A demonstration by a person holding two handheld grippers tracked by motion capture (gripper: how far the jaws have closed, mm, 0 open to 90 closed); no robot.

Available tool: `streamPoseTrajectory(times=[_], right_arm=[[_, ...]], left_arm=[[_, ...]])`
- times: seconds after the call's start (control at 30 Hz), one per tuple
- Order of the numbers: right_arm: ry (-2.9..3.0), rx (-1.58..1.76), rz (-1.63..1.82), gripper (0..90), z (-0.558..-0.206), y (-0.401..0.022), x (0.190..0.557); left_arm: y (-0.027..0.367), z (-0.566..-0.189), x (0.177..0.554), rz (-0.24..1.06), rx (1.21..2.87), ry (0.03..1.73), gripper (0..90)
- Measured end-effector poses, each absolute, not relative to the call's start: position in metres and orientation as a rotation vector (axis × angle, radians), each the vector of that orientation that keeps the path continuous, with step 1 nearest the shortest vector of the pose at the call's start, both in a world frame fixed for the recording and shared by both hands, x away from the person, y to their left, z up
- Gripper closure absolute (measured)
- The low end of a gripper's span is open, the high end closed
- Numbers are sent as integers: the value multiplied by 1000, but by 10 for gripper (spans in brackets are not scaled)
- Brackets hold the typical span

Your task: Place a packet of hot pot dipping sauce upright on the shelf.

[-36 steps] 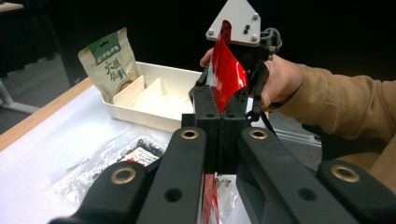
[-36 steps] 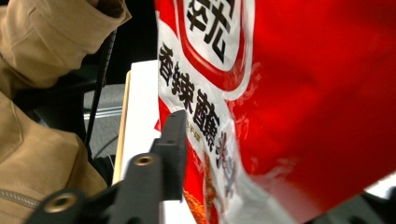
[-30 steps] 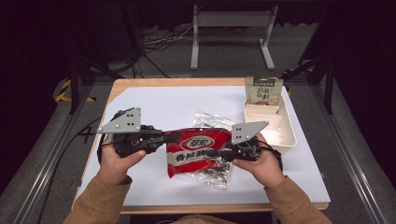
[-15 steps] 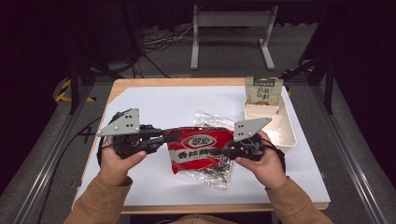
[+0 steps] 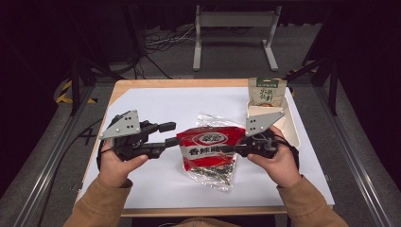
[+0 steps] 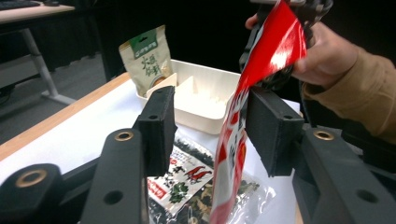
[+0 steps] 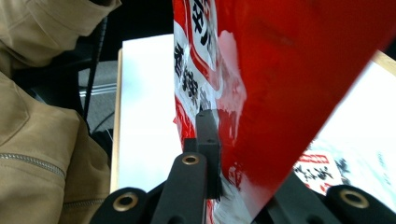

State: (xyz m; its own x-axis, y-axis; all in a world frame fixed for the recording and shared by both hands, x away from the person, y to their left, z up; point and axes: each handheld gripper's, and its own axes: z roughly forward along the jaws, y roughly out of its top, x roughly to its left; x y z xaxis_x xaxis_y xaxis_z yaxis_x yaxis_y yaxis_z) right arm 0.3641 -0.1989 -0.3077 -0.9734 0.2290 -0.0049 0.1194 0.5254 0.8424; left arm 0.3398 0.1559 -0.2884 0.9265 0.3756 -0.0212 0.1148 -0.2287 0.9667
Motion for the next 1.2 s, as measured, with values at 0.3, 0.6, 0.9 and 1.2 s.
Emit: streamPoseTrajectory(times=[0.3,0.6,0.9,1.2], right_arm=[[2625,368,1401,875,-292,-214,371],[2596,438,1381,875,-274,-229,381],[2562,495,1353,875,-259,-243,392],[2519,540,1326,874,-246,-259,407]], left_arm=[[167,-296,345,258,1797,414,466],[177,-306,354,253,1794,485,407],[185,-314,361,268,1806,555,371],[196,-323,367,279,1810,607,343]])
